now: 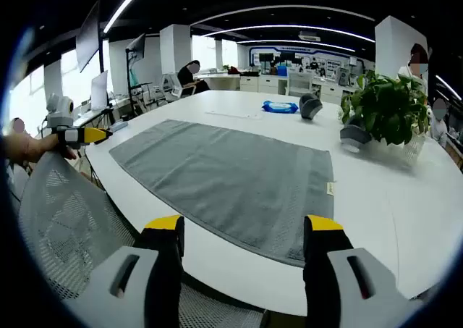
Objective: Fold the towel on the table until its edges align and the towel forms a compact rectangular stack.
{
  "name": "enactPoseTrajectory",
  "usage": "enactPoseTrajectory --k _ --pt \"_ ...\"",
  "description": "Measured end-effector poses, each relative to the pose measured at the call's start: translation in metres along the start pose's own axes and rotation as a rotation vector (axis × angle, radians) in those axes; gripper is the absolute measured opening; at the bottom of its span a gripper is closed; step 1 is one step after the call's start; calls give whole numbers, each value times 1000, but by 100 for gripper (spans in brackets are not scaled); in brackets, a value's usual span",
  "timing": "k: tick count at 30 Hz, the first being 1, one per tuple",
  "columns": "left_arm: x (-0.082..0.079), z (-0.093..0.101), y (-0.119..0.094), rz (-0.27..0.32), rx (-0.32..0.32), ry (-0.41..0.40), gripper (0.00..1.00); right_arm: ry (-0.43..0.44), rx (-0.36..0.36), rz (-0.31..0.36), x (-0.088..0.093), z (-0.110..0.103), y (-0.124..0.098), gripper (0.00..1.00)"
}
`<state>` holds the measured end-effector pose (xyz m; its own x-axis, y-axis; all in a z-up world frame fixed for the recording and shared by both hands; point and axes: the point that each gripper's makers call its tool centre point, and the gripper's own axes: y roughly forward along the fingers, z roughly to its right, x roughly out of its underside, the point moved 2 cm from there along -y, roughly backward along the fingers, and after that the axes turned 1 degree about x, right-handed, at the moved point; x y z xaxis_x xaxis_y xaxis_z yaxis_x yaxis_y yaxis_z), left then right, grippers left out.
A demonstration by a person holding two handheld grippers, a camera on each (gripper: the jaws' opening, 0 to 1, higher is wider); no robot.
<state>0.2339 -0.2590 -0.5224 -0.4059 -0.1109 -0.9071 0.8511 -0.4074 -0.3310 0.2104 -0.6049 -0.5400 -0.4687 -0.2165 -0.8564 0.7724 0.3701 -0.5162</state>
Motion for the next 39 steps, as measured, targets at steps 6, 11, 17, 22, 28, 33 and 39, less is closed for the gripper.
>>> enactPoseTrajectory --k 6,11,17,22,28,33,39 --pt "-1 0 0 10 -3 -9 84 -8 -5 8 -2 1 1 69" --pt "-1 0 0 9 -4 -12 84 0 -9 17 -3 0 0 69" --pt "-2 0 -1 12 -5 -16 84 0 -14 23 -4 -2 -1 68" --pt "0 0 -1 4 -7 -8 84 7 -17 24 -4 0 -1 67" --pt "2 0 0 -9 -6 -7 84 12 -22 30 -4 -1 -1 66" --pt "4 0 -1 -17 -5 -19 83 -28 4 -1 0 4 -1 63" --pt "-1 3 0 15 32 -42 81 -29 60 40 -6 13 -5 67"
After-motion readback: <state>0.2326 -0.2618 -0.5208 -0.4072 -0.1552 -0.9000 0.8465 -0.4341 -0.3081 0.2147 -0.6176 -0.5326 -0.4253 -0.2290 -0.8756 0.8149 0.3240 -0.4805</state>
